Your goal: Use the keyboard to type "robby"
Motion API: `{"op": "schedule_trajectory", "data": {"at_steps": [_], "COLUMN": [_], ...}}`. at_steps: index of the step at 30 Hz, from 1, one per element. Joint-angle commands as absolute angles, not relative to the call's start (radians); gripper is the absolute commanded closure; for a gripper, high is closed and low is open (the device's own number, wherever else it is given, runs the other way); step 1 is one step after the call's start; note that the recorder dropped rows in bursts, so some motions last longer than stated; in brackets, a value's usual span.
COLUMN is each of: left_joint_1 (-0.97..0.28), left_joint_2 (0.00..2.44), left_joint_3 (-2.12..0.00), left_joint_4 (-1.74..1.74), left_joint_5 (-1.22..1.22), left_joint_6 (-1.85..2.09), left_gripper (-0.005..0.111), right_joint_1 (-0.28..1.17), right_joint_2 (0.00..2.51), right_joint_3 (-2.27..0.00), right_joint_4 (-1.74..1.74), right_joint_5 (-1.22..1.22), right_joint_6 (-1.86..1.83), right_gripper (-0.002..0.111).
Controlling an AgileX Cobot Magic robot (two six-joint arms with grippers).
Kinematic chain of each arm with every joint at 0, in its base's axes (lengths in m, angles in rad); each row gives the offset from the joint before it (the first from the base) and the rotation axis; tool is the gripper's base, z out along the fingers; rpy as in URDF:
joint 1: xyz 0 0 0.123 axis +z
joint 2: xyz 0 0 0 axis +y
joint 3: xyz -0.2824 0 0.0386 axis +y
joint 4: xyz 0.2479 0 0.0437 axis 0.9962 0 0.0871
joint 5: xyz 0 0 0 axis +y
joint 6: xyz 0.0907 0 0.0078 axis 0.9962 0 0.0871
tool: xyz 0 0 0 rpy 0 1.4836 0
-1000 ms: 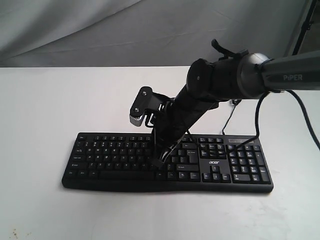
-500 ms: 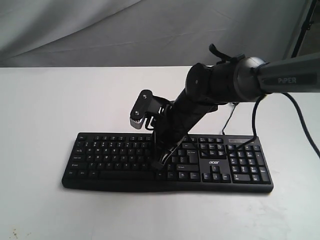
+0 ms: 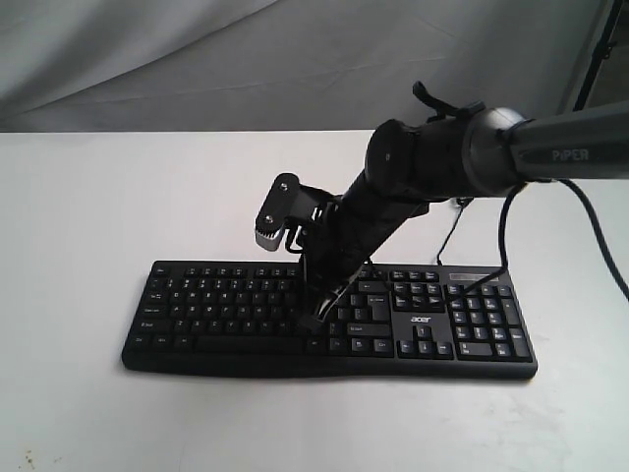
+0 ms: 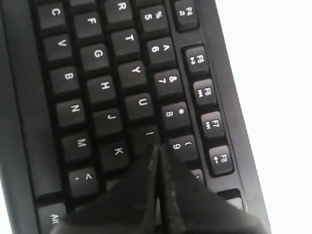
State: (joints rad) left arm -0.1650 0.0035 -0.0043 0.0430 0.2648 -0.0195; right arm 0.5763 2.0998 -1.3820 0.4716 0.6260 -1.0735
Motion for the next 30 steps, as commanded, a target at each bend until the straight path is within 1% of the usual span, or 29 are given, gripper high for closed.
{"op": "schedule_trajectory", "data": {"at_steps": [1,11,16,30], "left_joint_1": [-0.171,-0.171,-0.171,-0.171], "left_joint_2": [0.0,0.0,0.0,0.0], "left_joint_3": [0.0,0.0,0.0,0.0], "left_joint_4": [0.048,0.048,0.048,0.048], "left_joint_5": [0.259,0.259,0.259,0.259], "left_joint_6": [-0.022,-0.022,-0.022,-0.022], "left_gripper": [0.107,0.107,0.107,0.107], "right_joint_1": [0.596,0.697,0.7,0.709], "right_joint_2": [2.063,2.063,2.066,2.11], "right_joint_3": [-1.386,-1.386,-1.386,-1.386], "right_joint_4": [0.477,0.571,0.639,0.646], "right_joint_5": [0.615,0.585,0.589,0.556], "right_joint_6": [-1.079,-1.159,-1.207,-1.207], "right_gripper": [0.108,0.108,0.108,0.108]}}
